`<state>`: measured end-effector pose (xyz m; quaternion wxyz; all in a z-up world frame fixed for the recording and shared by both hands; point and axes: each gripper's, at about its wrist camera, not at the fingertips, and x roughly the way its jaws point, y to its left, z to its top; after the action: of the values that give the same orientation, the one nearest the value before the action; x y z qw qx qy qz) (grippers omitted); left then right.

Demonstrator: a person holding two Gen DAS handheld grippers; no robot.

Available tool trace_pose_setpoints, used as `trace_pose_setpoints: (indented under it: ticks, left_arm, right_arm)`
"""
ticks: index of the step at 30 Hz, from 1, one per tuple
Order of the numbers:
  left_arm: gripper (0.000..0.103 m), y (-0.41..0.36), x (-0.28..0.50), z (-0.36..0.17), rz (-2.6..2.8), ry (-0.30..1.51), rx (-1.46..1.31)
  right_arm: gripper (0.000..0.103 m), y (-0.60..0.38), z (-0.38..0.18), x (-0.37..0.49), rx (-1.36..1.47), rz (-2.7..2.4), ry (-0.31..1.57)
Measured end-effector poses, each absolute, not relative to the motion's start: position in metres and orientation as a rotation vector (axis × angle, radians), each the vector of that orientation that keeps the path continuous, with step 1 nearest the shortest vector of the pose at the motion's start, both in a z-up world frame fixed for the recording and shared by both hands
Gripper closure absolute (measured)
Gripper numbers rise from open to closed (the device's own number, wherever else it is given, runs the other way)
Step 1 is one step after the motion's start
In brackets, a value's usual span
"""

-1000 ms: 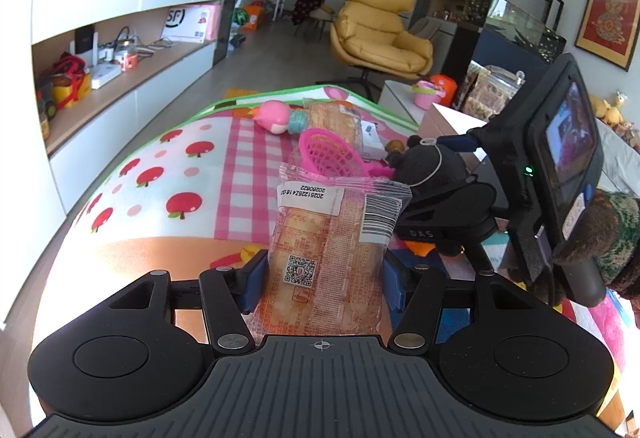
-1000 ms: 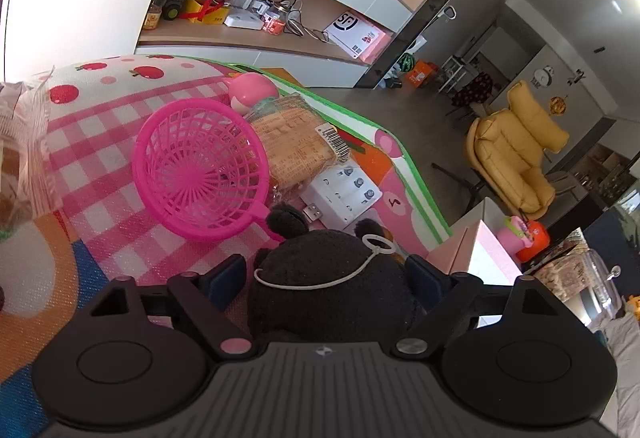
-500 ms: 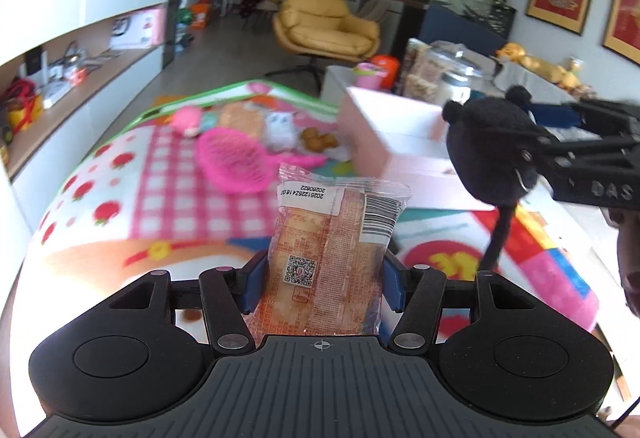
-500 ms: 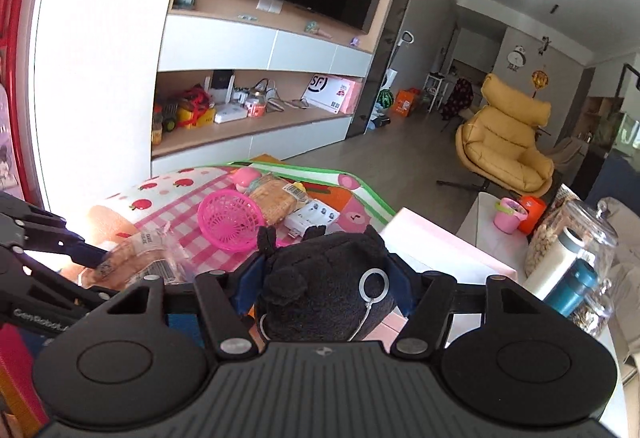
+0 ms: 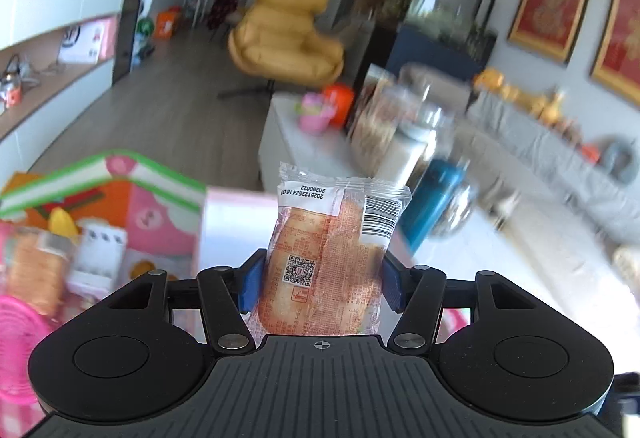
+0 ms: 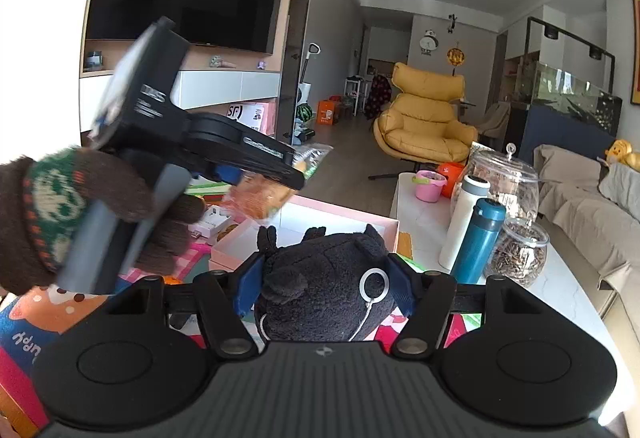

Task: Organize objects
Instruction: 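Lower the bread into the pink box and open the left gripper while the right carries the bear over, then release the bear into the pink box with the right gripper while the left grasps the orange pumpkin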

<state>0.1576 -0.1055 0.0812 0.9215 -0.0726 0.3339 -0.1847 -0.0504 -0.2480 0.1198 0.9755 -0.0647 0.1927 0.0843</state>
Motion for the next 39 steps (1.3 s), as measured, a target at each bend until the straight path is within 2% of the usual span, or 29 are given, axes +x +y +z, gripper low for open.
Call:
trace_pose_setpoints:
  ticks: [3, 9, 13, 19, 22, 26, 28, 31, 39]
  left_arm:
    - [0.042, -0.123, 0.169, 0.049, -0.370, 0.831, -0.069]
    - [0.044, -0.084, 0.131, 0.067, -0.396, 0.698, -0.147]
    - [0.044, -0.054, 0.093, 0.081, -0.382, 0.603, -0.130]
    - [0.045, -0.006, 0.047, 0.066, -0.348, 0.640, -0.134]
    - [0.045, 0.013, 0.035, 0.056, -0.325, 0.678, -0.109]
    - [0.045, 0.031, 0.021, 0.043, -0.301, 0.702, -0.074]
    - [0.045, 0.038, 0.017, 0.037, -0.303, 0.714, -0.104]
    - [0.045, 0.043, 0.019, 0.033, -0.300, 0.718, -0.134]
    - [0.045, 0.023, 0.037, 0.028, -0.318, 0.715, -0.121]
  right_arm:
    - [0.038, -0.260, 0.120, -0.041, -0.104, 0.148, 0.382]
    - [0.038, -0.276, 0.135, -0.003, -0.033, 0.126, 0.329]
    - [0.038, -0.276, 0.147, 0.053, 0.049, 0.123, 0.351]
    - [0.038, -0.246, 0.139, 0.147, 0.181, 0.193, 0.460]
    - [0.030, -0.225, 0.123, 0.176, 0.176, 0.222, 0.525]
    - [0.024, -0.208, 0.100, 0.162, 0.094, 0.191, 0.566]
    - [0.024, -0.207, 0.093, 0.135, 0.037, 0.173, 0.543]
    - [0.017, -0.208, 0.084, 0.091, -0.021, 0.168, 0.521]
    - [0.014, -0.200, 0.045, 0.009, -0.076, 0.193, 0.570]
